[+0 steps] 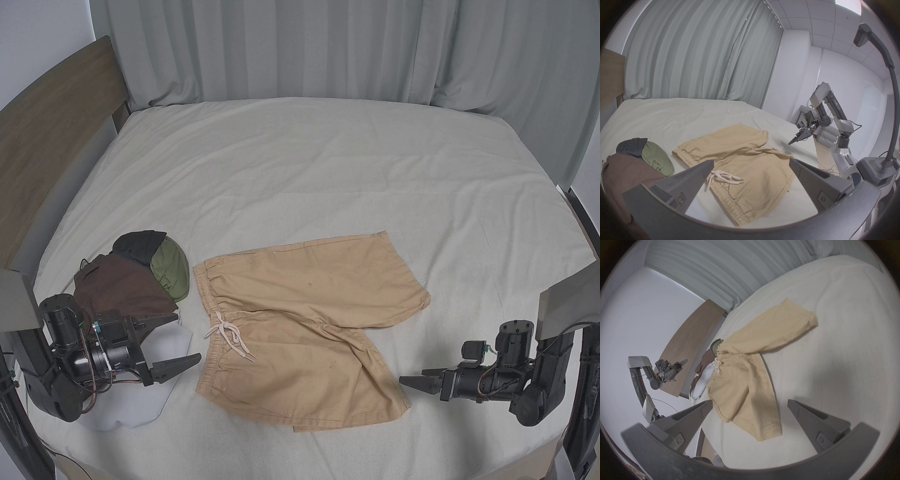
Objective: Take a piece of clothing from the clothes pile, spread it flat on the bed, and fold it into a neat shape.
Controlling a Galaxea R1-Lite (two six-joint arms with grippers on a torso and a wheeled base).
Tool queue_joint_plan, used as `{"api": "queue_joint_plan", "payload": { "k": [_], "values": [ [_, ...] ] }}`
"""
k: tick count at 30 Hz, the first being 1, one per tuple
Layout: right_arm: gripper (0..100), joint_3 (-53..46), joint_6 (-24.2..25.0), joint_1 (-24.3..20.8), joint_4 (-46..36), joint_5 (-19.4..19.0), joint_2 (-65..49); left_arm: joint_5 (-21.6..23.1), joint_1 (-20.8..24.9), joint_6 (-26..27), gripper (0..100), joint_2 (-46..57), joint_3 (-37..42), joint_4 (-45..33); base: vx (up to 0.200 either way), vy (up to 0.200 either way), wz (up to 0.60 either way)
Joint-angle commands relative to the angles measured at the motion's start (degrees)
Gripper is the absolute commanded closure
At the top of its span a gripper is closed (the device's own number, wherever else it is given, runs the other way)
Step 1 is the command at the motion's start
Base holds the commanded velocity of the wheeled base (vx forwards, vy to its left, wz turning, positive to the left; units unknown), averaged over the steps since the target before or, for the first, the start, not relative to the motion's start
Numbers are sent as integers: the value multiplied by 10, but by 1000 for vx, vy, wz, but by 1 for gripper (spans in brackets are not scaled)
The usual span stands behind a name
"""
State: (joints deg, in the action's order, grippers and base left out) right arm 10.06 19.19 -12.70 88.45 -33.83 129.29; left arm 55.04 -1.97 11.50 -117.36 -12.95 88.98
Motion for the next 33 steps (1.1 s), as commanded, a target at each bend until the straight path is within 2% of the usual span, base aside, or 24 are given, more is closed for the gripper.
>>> {"api": "queue_joint_plan", "payload": {
  "k": [1, 14, 18, 26, 33],
  "values": [
    [0, 4, 0, 0, 1, 0, 44, 0, 0, -1, 0, -2, -1, 1, 0, 0, 0],
    [0, 1, -1, -1, 0, -3, 103, -1, 0, -2, 0, -6, -1, 1, 0, 0, 0],
    [0, 1, -2, -2, 1, -21, 116, -1, 0, -2, 0, -6, -1, 1, 0, 0, 0],
    [0, 3, -1, -15, 1, -25, 136, -1, 0, -2, 0, -6, -1, 1, 0, 0, 0],
    [0, 12, 1, -24, 1, -59, 136, -1, 0, -2, 0, -6, -1, 1, 0, 0, 0]
  ]
}}
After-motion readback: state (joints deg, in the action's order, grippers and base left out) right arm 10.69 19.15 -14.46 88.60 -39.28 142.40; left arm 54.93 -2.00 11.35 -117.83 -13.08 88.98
